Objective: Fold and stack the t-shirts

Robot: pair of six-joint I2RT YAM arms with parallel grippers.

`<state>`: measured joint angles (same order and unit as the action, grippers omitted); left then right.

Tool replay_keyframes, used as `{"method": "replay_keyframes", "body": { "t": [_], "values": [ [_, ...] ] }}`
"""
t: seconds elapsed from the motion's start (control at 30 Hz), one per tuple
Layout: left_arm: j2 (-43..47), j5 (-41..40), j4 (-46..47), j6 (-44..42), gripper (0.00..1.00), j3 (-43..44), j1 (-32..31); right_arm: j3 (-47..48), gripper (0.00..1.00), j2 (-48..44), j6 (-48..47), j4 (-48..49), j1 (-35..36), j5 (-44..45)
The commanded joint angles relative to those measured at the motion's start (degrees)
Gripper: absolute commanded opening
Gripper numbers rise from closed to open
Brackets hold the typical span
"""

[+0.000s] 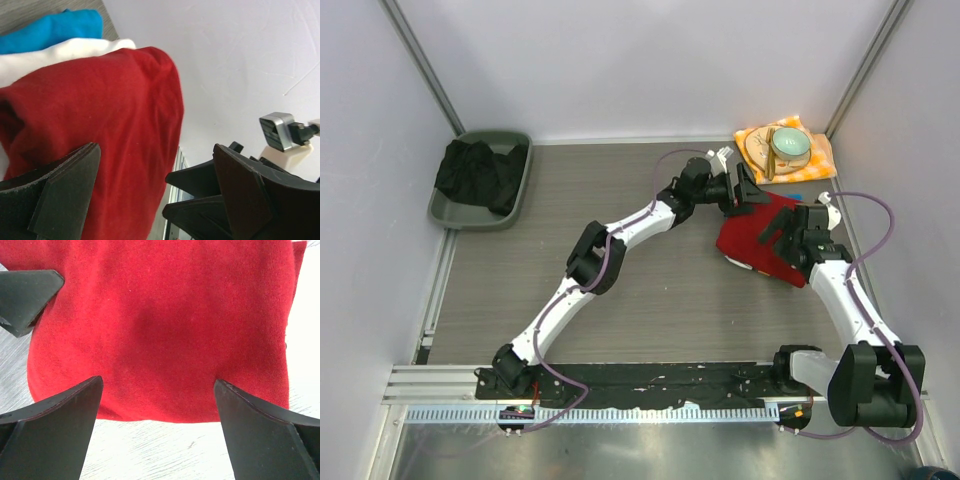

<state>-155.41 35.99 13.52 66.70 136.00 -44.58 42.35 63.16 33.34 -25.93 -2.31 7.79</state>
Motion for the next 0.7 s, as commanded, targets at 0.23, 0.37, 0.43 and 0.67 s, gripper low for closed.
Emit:
{"method": "replay_keyframes", "body": {
  "t": [0.23,0.37,0.43,0.67],
  "values": [
    [-0.2,1.6,4.3,-0.6,1.0,-2.1,2.6,-2.9,1.0,3.3,0.8,1.8,0.3,6.3],
    [3.0,2.1,3.8,-2.5,1.0,-6.0,3.8,-3.2,1.0,4.1,1.4,1.4,0.3,8.0],
    [5.5,2.2,3.2,-3.3,1.0,-8.4,4.3,-3.5,1.0,4.3,1.5,1.7,0.3,8.7],
    [14.8,1.5,0.5,-8.1,0.99,-15.1,4.7,-1.2,1.0,-3.2,1.4,-1.0,0.3,12.1]
  ]
}}
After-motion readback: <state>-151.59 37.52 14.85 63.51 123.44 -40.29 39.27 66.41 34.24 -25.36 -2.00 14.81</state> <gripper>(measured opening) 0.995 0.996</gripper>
